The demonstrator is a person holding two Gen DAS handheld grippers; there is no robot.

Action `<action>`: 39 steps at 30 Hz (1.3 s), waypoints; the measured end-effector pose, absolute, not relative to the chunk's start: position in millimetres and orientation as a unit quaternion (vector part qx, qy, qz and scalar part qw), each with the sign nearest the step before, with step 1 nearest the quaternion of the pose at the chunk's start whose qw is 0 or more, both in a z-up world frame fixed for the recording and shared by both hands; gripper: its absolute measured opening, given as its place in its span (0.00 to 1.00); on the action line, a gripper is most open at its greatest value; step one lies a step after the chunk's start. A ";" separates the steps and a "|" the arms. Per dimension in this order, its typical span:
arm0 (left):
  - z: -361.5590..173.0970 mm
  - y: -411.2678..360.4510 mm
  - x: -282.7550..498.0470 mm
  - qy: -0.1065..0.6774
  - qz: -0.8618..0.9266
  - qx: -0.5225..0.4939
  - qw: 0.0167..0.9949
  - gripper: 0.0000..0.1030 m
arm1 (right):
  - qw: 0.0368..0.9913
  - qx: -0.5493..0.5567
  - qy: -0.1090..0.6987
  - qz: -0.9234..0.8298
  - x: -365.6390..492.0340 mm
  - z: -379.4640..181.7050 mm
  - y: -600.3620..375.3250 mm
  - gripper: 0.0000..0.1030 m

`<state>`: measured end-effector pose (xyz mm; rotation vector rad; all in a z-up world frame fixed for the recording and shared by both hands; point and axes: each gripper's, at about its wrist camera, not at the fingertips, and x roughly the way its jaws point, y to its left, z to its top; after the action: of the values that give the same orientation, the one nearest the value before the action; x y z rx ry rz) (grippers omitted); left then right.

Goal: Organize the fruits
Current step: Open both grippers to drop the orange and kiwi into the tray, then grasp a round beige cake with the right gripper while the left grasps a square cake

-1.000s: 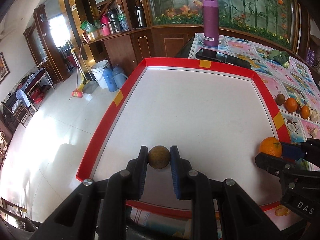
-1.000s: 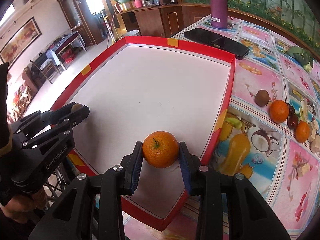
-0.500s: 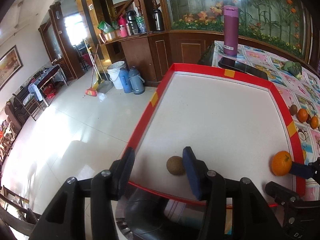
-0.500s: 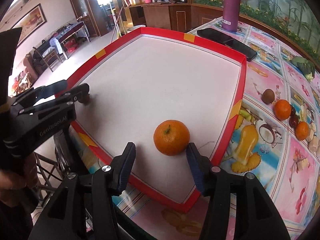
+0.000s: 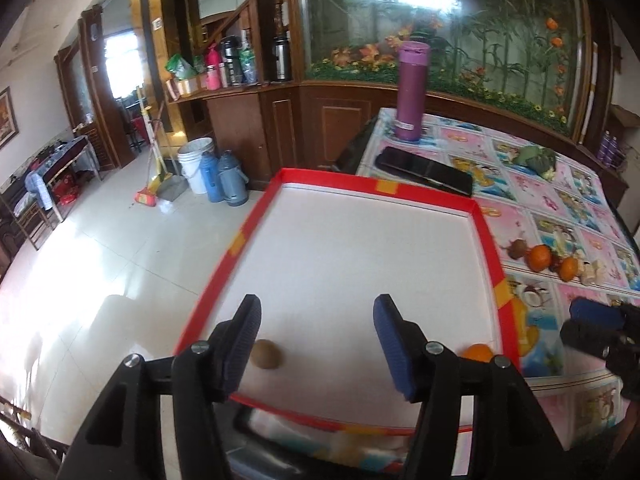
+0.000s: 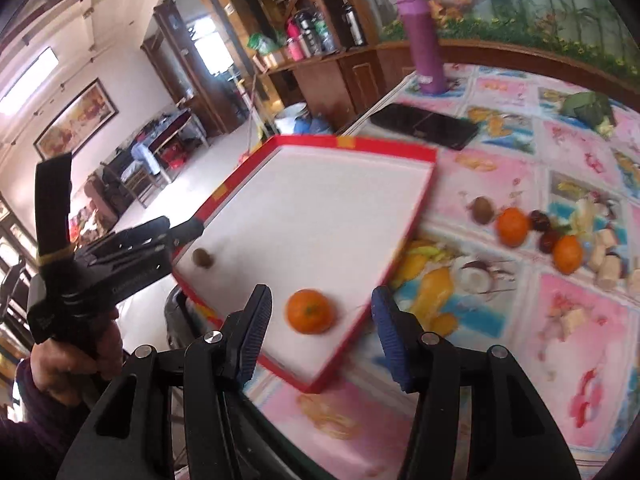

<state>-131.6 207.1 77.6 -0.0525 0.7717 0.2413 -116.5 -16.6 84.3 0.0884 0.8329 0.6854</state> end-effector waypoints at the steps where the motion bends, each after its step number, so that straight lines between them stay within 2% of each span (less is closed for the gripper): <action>1: 78.3 193.3 -127.4 0.377 0.100 -0.021 0.921 0.61 | 0.866 0.043 0.394 0.305 -112.2 85.2 -34.7 0.50; 8: 68.8 86.0 -91.6 0.403 -0.027 0.009 0.915 0.63 | 0.886 0.028 0.435 0.158 -74.5 50.3 -150.4 0.51; 15: 40.0 -1.9 -67.8 0.450 -0.112 0.039 0.885 0.63 | 0.876 0.016 0.467 0.122 -36.2 22.6 -196.5 0.50; 20: 28.4 -25.5 -52.9 0.467 -0.119 0.046 0.875 0.63 | 0.878 0.009 0.463 0.124 -15.7 19.9 -195.2 0.48; 30: 23.8 -38.8 -45.6 0.470 -0.140 0.047 0.870 0.62 | 0.886 -0.043 0.450 0.101 -4.6 18.4 -175.3 0.35; 33: 21.6 -42.7 -46.2 0.470 -0.149 0.046 0.869 0.58 | 0.887 -0.048 0.447 0.100 -5.0 18.5 -172.8 0.30; 36: 18.2 -47.3 -45.3 0.477 -0.159 0.045 0.863 0.47 | 0.889 -0.045 0.445 0.102 -5.6 18.2 -174.2 0.27; 39: 16.1 -51.8 -45.8 0.472 -0.157 0.058 0.866 0.43 | 0.889 -0.031 0.445 0.101 -7.0 18.0 -179.5 0.25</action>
<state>-45.8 -51.8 16.1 0.1211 0.9885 -0.3280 -7.0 -179.5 18.0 -0.0639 0.9241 0.2100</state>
